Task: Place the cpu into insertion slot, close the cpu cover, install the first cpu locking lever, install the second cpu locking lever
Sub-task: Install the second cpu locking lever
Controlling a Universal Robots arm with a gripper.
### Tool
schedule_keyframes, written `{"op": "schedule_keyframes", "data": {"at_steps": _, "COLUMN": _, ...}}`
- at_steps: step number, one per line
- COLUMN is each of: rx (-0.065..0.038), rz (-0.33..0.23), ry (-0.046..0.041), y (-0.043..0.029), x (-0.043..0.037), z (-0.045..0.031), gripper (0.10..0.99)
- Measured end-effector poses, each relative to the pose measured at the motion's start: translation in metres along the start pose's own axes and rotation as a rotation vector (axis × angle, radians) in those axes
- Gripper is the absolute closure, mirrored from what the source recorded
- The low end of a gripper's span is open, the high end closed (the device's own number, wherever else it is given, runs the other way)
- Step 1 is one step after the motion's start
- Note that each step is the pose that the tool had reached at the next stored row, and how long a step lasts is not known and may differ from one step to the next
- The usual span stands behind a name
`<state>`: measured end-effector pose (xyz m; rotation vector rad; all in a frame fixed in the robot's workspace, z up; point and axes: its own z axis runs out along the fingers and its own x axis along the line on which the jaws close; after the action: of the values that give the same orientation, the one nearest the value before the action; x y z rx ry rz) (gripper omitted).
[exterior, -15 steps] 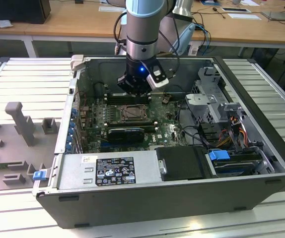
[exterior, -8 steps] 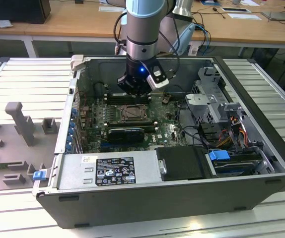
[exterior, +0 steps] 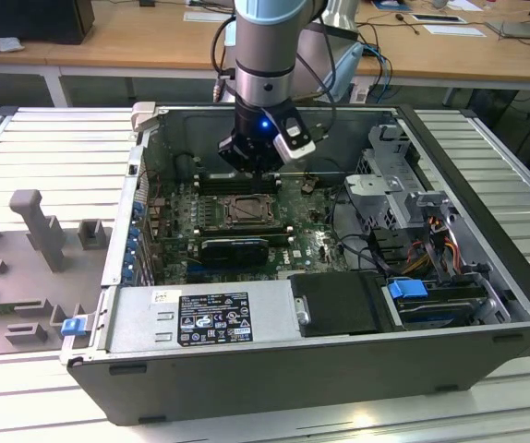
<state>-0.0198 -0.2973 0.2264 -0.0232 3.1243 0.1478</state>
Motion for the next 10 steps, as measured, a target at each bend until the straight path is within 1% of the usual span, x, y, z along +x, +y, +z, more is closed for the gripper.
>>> {"op": "schedule_keyframes", "data": {"at_steps": 3, "rx": 0.000, "rz": 0.000, "ry": 0.0002, "y": -0.0021, "x": 0.0001, "z": -0.0002, "gripper": 0.980}}
{"op": "schedule_keyframes", "data": {"at_steps": 10, "rx": 0.000, "rz": 0.000, "ry": 0.0002, "y": -0.0113, "x": 0.0002, "z": -0.0008, "gripper": 0.980}}
